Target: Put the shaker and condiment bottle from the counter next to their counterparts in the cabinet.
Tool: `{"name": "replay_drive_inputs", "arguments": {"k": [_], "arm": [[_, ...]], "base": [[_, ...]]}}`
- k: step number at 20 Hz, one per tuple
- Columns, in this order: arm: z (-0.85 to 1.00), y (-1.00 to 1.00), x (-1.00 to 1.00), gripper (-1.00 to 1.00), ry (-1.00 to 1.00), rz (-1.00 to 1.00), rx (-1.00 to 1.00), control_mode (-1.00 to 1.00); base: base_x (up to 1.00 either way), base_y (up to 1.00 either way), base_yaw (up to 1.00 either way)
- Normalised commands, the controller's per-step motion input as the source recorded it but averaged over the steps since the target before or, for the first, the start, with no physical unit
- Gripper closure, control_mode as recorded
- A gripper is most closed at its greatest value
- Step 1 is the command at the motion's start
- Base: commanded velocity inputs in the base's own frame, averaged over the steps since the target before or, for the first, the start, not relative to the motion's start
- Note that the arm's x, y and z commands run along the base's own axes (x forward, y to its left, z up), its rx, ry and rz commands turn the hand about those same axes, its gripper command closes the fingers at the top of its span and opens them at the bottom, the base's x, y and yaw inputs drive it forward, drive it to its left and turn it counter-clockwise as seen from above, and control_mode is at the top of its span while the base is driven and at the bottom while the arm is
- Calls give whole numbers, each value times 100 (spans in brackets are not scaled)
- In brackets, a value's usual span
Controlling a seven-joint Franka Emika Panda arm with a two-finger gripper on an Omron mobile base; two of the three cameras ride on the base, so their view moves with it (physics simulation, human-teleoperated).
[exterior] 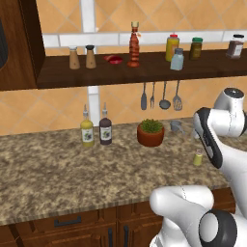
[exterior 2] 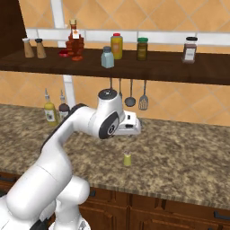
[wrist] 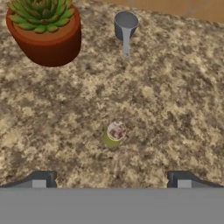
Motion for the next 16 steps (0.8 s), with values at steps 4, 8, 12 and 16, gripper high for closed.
{"name": "replay_drive_inputs", "arguments": {"k": [4, 8, 12, 16], "arm": [[-31, 0, 2, -100, 0, 0, 0, -100], [-37, 0, 1, -100, 0, 0, 0, -100], [-37, 0, 11, -100, 0, 0, -1, -100], [-34, 0, 15, -100, 0, 0, -1, -100]], "base": [[0, 0, 0], [0, 0, 0], [0, 0, 0], [0, 0, 0]]}}
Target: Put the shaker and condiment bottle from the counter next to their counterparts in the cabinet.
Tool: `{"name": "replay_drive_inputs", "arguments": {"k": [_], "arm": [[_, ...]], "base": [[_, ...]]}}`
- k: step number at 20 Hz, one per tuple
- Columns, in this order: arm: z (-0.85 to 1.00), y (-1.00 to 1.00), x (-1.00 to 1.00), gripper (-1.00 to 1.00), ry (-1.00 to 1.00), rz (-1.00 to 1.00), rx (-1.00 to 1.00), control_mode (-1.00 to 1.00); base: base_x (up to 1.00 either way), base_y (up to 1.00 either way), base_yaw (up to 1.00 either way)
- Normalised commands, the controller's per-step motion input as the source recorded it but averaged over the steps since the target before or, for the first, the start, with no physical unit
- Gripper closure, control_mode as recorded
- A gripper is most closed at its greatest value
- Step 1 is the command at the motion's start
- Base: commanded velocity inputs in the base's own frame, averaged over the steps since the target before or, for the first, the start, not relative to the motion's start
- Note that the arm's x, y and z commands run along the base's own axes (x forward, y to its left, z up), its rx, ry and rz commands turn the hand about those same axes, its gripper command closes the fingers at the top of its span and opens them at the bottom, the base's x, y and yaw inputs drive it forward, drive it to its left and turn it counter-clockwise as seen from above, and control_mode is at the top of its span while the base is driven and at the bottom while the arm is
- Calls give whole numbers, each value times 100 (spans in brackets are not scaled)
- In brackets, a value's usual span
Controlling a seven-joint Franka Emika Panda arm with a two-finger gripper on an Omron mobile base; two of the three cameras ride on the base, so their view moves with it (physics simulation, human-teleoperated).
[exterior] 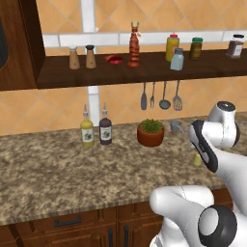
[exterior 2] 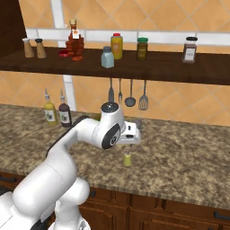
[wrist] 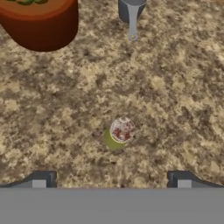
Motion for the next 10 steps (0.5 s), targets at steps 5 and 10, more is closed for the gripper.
{"name": "replay_drive_inputs", "arguments": {"k": [5, 10], "arm": [[-30, -1, 9, -100, 0, 0, 0, -100], [-26, -13, 1, -100, 0, 0, 0, -100]], "base": [[0, 0, 0], [0, 0, 0]]}}
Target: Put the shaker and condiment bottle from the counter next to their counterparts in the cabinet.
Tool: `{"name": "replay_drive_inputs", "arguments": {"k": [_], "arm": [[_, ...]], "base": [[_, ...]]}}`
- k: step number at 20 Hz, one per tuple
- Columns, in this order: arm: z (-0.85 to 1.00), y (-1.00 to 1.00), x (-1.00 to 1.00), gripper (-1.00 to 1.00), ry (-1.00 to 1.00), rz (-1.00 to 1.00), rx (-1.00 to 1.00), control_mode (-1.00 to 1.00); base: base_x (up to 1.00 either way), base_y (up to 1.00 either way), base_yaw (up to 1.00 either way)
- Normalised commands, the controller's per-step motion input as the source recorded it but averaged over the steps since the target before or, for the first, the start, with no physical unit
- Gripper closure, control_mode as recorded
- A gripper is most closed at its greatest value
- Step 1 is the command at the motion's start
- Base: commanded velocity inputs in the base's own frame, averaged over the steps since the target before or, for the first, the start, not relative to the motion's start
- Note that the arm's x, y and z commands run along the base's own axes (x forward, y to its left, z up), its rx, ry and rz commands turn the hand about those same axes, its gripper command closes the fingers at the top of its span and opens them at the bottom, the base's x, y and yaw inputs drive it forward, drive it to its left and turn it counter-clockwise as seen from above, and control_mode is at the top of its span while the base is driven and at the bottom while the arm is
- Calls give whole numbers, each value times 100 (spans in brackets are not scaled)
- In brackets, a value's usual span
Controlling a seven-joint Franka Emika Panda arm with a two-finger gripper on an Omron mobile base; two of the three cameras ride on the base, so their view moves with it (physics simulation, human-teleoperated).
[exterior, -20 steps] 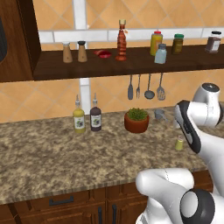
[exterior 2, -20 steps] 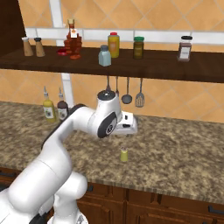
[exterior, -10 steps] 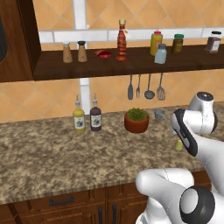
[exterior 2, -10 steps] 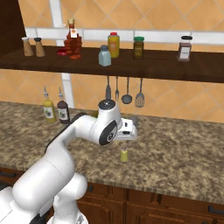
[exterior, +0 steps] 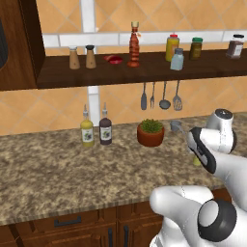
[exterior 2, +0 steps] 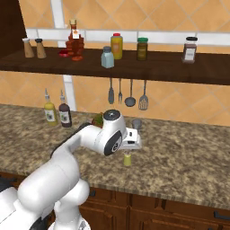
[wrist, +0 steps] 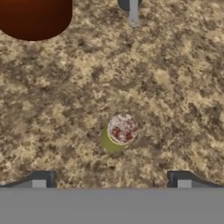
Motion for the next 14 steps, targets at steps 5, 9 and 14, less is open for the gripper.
{"name": "replay_drive_inputs", "arguments": {"k": [5, 9, 14], "arm": [[-21, -14, 12, -100, 0, 0, 0, -100], [-11, -1, 25, -100, 0, 0, 0, -100], [-9, -2, 13, -100, 0, 0, 0, -100]], "base": [[0, 0, 0], [0, 0, 0], [0, 0, 0]]}}
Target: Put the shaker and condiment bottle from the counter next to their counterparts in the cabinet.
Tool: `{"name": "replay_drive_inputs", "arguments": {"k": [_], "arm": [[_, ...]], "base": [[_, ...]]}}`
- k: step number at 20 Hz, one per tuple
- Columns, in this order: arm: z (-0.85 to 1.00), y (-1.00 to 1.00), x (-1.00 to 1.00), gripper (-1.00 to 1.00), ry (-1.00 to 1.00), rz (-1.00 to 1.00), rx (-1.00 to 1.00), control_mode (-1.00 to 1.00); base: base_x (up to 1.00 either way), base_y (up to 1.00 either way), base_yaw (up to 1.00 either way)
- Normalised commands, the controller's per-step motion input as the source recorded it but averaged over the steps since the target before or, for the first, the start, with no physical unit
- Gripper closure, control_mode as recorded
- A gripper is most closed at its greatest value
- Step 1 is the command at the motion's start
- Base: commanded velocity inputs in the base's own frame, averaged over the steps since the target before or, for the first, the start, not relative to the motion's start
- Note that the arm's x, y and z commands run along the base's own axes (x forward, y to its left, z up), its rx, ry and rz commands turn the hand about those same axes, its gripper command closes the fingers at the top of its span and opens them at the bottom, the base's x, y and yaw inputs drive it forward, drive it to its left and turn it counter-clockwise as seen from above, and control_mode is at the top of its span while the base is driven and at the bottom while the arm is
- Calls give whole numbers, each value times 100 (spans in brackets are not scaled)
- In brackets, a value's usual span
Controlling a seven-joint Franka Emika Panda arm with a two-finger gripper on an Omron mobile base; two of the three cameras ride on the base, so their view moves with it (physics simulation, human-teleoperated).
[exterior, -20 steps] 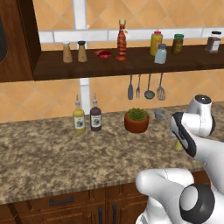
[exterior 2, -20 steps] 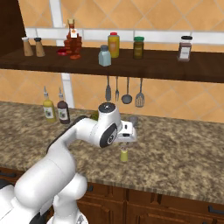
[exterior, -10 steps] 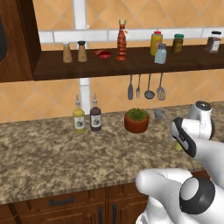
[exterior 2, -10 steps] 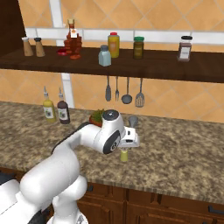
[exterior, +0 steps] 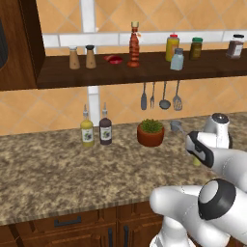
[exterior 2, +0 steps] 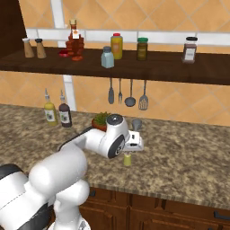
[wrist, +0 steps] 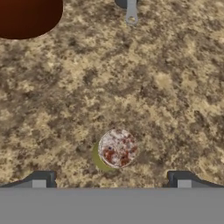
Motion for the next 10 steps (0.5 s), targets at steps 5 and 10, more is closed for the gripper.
{"name": "replay_drive_inputs", "arguments": {"k": [5, 10], "arm": [[-15, -21, 0, -100, 0, 0, 0, -100], [-17, -8, 0, -100, 0, 0, 0, -100]], "base": [[0, 0, 0], [0, 0, 0]]}}
